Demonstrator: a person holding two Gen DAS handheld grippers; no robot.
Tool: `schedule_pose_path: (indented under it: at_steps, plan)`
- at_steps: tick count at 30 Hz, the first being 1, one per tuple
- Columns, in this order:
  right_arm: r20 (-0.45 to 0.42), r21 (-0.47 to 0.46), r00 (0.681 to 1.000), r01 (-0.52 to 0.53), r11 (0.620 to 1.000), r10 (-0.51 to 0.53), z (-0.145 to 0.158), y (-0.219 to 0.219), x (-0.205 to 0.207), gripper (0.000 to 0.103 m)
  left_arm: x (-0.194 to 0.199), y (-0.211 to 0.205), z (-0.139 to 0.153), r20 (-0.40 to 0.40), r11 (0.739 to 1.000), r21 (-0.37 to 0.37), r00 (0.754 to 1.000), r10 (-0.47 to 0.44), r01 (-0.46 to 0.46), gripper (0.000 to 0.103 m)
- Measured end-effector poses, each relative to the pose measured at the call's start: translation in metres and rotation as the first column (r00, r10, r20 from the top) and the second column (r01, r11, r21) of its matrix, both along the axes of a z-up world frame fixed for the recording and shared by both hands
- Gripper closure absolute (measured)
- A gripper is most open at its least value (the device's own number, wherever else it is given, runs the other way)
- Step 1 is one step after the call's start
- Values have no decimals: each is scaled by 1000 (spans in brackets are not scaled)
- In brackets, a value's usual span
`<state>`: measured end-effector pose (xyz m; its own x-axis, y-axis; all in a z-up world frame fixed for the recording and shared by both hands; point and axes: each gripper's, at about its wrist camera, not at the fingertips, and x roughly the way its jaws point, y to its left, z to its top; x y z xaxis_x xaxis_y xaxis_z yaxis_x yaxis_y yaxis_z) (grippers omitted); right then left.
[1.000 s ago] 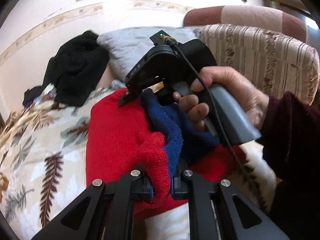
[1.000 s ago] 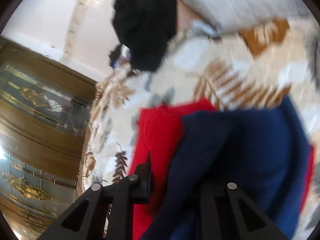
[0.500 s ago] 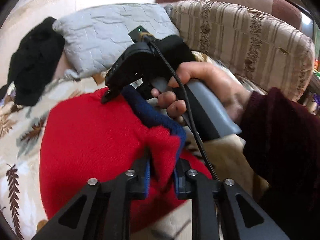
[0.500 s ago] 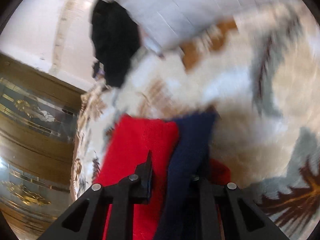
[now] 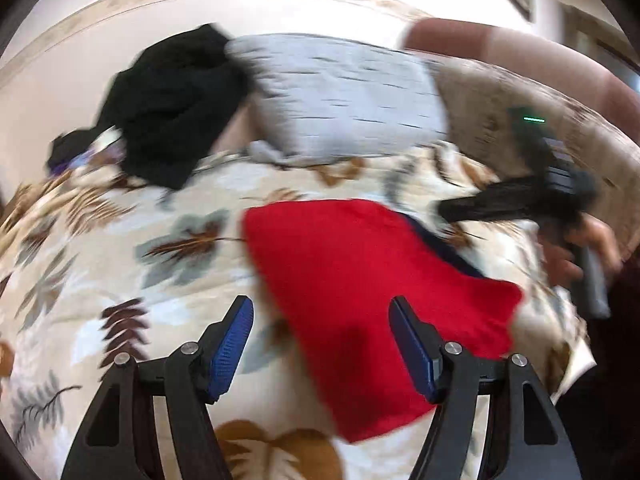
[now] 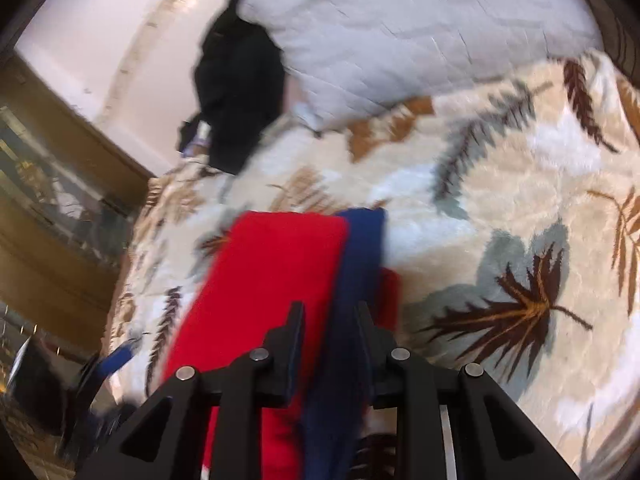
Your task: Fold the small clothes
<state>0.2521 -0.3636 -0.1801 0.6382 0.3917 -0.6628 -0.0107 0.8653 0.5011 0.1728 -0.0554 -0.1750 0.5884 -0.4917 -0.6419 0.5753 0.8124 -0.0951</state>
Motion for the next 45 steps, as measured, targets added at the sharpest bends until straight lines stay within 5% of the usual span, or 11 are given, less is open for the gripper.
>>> schedule_pose_path:
  at_steps: [4, 10, 14, 17, 20, 24, 28, 33, 37, 39, 45]
  plan:
    - [44, -24, 998, -43, 999, 44, 10, 34, -24, 75, 8, -4, -18, -27, 996, 84, 999, 43, -40, 32]
    - [-156, -136, 982, -126, 983, 104, -36, 87, -45, 75, 1, -9, -40, -84, 991, 132, 996, 1, 10, 35]
    - [-191, -133, 977, -117, 984, 91, -47, 96, -70, 75, -12, -17, -57, -169, 983, 156, 983, -65, 92, 36]
    - [-195, -124, 978, -101, 987, 76, -49, 93, -77, 75, -25, -25, -62, -131, 970, 211, 987, -91, 117, 37]
    - [-212, -72, 974, -92, 993, 75, -39, 83, -69, 75, -24, -21, -50, -120, 978, 176, 989, -90, 111, 37]
    - [-89, 7, 996, -26, 1000, 26, -6, 59, -58, 76, -16, -9, -26, -76, 991, 100, 994, -85, 92, 37]
    - [-34, -52, 998, 51, 997, -53, 17, 47, -18, 76, -1, -4, -22, -37, 993, 114, 999, -26, 30, 37]
    - [-57, -69, 993, 99, 993, -103, 7, 46, 34, 76, 7, -9, -36, -21, 982, 187, 1000, 1, 3, 37]
    - [-164, -91, 976, 131, 987, -145, -34, 38, 63, 77, 8, -8, -36, -13, 982, 188, 1000, 2, 1, 37]
    - [-177, -26, 974, 140, 990, -142, -47, 32, 69, 77, 8, -9, -37, -7, 981, 196, 1000, 4, -2, 37]
    - [-137, -51, 980, 136, 989, -142, -25, 36, 49, 77, 10, -9, -39, -10, 979, 204, 1000, 14, -12, 37]
